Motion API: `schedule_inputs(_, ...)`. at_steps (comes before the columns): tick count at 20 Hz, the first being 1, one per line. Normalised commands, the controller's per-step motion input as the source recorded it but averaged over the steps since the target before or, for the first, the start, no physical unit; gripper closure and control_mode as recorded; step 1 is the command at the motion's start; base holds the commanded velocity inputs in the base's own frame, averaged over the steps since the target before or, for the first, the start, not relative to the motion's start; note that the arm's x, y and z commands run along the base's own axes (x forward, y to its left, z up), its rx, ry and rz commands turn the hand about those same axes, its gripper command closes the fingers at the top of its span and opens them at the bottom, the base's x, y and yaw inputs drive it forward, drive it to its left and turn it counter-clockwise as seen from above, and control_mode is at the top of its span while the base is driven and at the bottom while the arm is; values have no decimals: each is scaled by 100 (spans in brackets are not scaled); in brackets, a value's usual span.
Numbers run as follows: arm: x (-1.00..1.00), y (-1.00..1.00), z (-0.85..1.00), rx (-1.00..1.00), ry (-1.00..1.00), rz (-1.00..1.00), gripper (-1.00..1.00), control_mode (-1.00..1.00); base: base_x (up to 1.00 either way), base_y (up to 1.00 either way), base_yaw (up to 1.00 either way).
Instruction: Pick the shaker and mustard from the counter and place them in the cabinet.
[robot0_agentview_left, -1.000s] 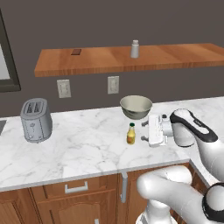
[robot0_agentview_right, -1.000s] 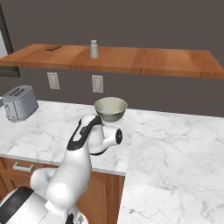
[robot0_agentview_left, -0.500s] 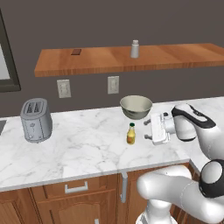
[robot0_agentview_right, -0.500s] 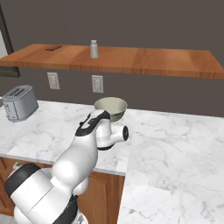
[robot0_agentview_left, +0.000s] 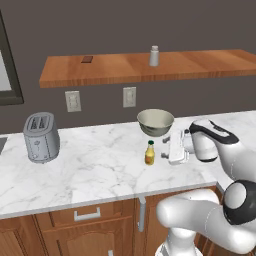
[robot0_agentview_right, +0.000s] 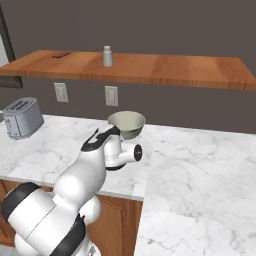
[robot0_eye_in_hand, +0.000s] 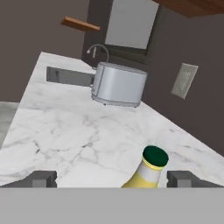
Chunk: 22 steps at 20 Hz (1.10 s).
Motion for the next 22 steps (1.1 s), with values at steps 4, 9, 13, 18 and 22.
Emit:
schedule_inputs(4,18,5,-29,-1,14,0,-100,-100,0,0,0)
schedule_inputs(9,24,3,-12,0,11,-1,-100,-100,0,0,0)
schedule_inputs(13,25,0,-2,0,10,-2,-100,-100,0,0,0)
schedule_inputs(18,17,0,0,3,9,-1,-100,-100,0,0,0)
schedule_inputs(22,12,1,-1,7,6,-3,-100,-100,0,0,0)
